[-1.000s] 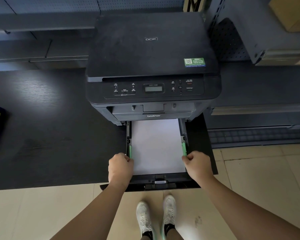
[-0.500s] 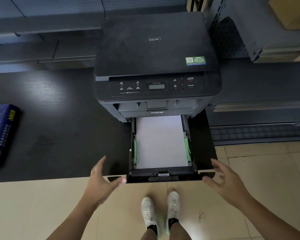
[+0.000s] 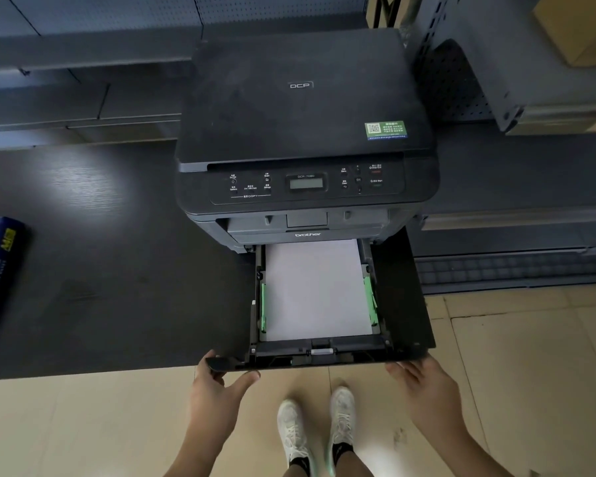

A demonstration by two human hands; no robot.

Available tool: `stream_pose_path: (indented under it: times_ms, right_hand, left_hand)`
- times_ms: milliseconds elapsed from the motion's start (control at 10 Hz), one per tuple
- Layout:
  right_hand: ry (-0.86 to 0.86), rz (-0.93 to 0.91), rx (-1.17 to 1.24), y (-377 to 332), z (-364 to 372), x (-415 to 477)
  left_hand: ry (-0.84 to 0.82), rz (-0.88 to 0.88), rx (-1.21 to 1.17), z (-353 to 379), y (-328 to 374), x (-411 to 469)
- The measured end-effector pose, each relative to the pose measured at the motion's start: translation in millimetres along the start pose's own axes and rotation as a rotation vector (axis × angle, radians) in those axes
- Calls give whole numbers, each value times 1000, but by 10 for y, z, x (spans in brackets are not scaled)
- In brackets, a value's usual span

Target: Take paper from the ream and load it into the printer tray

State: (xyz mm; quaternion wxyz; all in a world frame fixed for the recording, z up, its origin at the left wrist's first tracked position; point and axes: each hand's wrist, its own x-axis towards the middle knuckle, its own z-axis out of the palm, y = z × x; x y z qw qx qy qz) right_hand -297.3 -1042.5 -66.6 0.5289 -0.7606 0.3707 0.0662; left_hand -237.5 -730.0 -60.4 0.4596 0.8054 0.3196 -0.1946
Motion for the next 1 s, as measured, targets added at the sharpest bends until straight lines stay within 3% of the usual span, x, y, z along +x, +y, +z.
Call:
stream_pose_path:
  times_ms: [500, 800, 1000]
  right_hand:
    - [59, -151, -141, -1097, 348, 1379]
    - [128, -139, -183, -1257, 479, 1644]
    - [34, -128, -202, -1185, 439, 1623]
  left_hand:
    - [73, 214, 19, 276, 1254, 1185]
    - [113, 251, -60, 428, 1394, 1407]
    - [41, 289, 44, 393, 1354, 1345]
